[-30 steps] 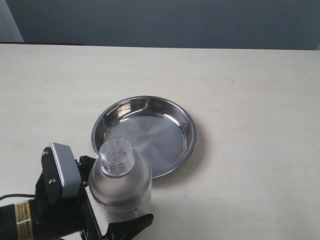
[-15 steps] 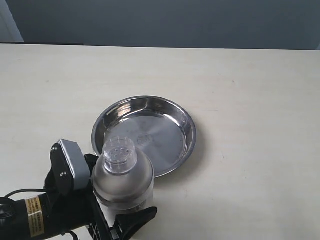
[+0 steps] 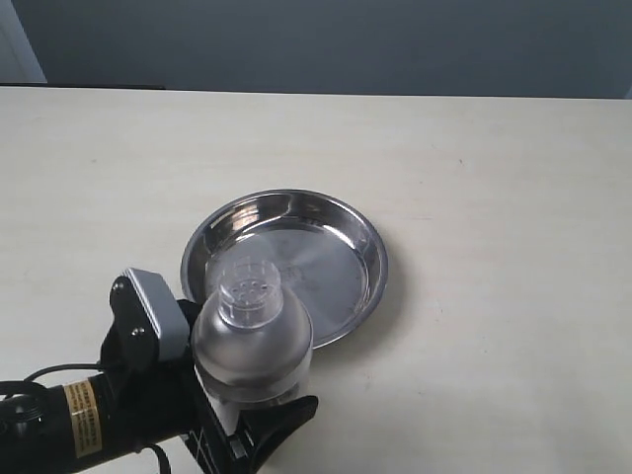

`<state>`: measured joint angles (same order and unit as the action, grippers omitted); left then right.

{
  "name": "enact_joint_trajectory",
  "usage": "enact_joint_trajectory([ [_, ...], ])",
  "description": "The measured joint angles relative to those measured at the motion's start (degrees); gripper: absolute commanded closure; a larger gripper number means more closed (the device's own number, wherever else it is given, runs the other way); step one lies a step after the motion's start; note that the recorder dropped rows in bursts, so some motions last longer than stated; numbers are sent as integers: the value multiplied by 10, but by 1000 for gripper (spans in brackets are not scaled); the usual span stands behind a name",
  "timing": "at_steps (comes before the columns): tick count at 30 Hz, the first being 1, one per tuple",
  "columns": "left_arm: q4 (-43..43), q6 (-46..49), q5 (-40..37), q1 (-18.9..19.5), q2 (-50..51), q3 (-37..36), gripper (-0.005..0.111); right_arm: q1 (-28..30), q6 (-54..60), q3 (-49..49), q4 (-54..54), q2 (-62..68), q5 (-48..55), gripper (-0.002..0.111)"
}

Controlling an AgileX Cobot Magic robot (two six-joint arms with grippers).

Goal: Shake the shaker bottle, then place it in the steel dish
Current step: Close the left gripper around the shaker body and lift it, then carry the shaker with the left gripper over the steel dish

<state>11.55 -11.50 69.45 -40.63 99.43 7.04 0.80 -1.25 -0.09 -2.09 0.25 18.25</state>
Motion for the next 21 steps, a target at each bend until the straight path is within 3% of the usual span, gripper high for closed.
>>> enact_joint_trajectory([
  [3,-9,0,0,0,0,0,28,0,0,0,0,0,0,109],
  [8,-18,-1,0,0,0,1,72,0,0,0,0,0,0,109],
  [13,-21,-1,0,0,0,1,107,0,0,0,0,0,0,109],
  [21,-7,0,0,0,0,1,106,0,0,0,0,0,0,109],
])
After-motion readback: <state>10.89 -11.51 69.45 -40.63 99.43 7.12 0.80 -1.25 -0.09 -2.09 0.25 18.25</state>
